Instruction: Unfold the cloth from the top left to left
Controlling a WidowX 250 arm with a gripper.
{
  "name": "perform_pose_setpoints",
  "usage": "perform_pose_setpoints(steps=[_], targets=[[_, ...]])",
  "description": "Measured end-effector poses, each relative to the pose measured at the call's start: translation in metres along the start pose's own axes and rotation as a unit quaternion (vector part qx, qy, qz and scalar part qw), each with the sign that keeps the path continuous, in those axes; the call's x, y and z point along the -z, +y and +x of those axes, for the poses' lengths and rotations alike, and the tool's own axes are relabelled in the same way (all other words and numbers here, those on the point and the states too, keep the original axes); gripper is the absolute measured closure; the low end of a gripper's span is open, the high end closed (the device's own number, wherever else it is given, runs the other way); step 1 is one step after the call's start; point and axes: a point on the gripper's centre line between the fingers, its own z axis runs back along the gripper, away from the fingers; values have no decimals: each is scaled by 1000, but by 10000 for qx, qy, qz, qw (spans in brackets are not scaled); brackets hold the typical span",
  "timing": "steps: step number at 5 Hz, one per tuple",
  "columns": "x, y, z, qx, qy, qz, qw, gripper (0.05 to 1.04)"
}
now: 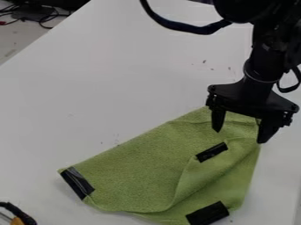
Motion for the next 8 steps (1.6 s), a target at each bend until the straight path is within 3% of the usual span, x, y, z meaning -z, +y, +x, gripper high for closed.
perform_pose_setpoints(steps=[1,3,5,8], targets=[[9,1,-4,13,120,68,9999,83],[27,21,-6,-88,1,56,9999,83],[35,37,-9,-198,63,56,9998,83],[42,30,-19,-111,217,110,9996,87]])
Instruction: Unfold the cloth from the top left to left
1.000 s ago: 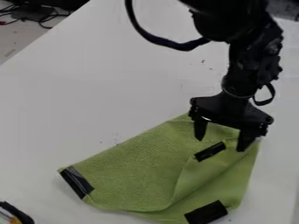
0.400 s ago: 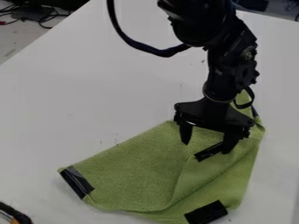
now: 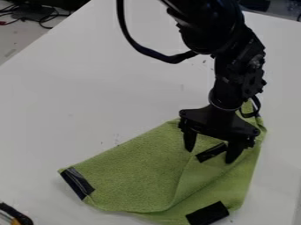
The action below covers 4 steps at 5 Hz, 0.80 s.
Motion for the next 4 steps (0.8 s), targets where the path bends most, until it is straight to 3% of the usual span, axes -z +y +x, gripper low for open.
perform_pose_setpoints(steps=[1,3,4], targets=[[-1,-1,1,18,-38,8,10000,144],[4,0,-6,119,-47,43,9999,721],[3,-1,-6,101,-95,-8,9999,916]])
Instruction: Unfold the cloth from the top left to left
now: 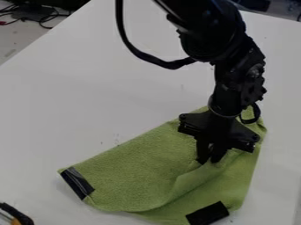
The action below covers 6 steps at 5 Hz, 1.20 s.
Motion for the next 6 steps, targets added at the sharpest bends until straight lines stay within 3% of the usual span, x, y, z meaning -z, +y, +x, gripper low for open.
perform_pose_setpoints(steps=[1,2,3,4,6], targets=[[0,-1,-1,42,3,15,10000,1020],[-4,-1,-3,142,57,177,9997,1031],[-32,-6,2,210,-214,227,9993,1031],[-45,-6,3,197,-193,317,9991,1031],[-70,1,43,308,-587,274,9974,1010]])
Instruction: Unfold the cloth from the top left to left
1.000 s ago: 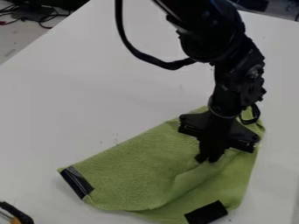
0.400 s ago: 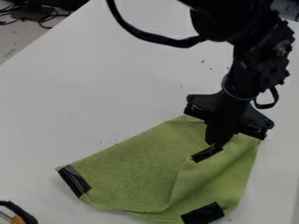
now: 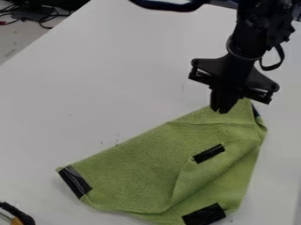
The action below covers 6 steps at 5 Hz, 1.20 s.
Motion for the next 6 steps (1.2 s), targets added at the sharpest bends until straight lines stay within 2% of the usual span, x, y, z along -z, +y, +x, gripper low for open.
perform_pose_setpoints(steps=[1,2,3,4,5,6], targets=[[13,0,-18,-293,205,-39,9994,864],[32,-2,-46,-577,460,-229,9970,609],[42,-5,-58,-730,467,-422,9953,299],[51,-8,-61,-733,491,-471,9950,79],[55,-9,-61,-740,489,-494,9948,76],[59,-10,-64,-685,530,-506,9950,135]])
